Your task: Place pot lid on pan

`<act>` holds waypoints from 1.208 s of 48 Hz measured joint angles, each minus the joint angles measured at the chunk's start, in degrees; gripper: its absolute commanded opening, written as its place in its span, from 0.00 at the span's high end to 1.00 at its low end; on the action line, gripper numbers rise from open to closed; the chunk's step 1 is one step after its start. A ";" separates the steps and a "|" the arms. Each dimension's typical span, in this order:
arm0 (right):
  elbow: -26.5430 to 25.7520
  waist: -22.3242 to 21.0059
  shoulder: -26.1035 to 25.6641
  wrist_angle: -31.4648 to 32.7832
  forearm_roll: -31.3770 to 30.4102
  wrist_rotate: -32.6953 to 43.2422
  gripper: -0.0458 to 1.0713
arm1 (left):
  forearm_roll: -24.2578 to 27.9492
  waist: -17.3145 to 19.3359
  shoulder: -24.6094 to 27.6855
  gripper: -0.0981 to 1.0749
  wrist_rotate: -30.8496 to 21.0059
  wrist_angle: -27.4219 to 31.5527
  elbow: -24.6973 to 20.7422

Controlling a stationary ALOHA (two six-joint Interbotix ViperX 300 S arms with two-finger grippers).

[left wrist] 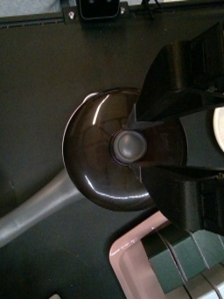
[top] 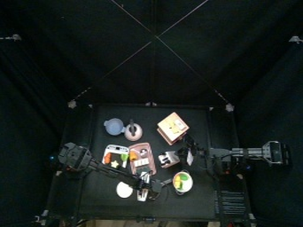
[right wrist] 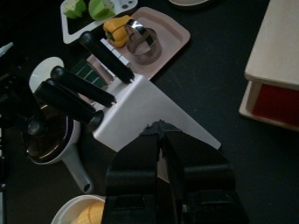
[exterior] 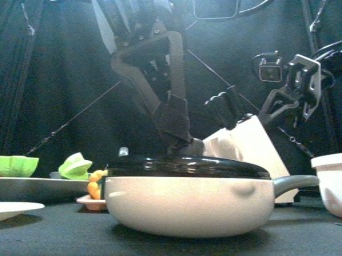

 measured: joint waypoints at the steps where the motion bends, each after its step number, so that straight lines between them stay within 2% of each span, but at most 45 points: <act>1: 0.00 0.00 0.00 0.00 0.00 0.00 0.59 | 0.00 0.00 0.00 0.33 0.09 0.00 -0.09; 15: 0.00 0.00 0.00 -0.09 0.00 0.09 0.59 | -0.09 0.00 0.00 0.30 0.00 -0.09 -0.09; 32: 0.00 0.00 0.00 0.00 0.09 0.00 0.59 | -0.18 0.00 0.00 0.16 0.00 -1.41 -0.18; 58: 0.00 0.00 0.00 0.00 -0.09 0.00 0.59 | -0.09 0.09 -2.46 0.16 -0.09 -5.89 -0.26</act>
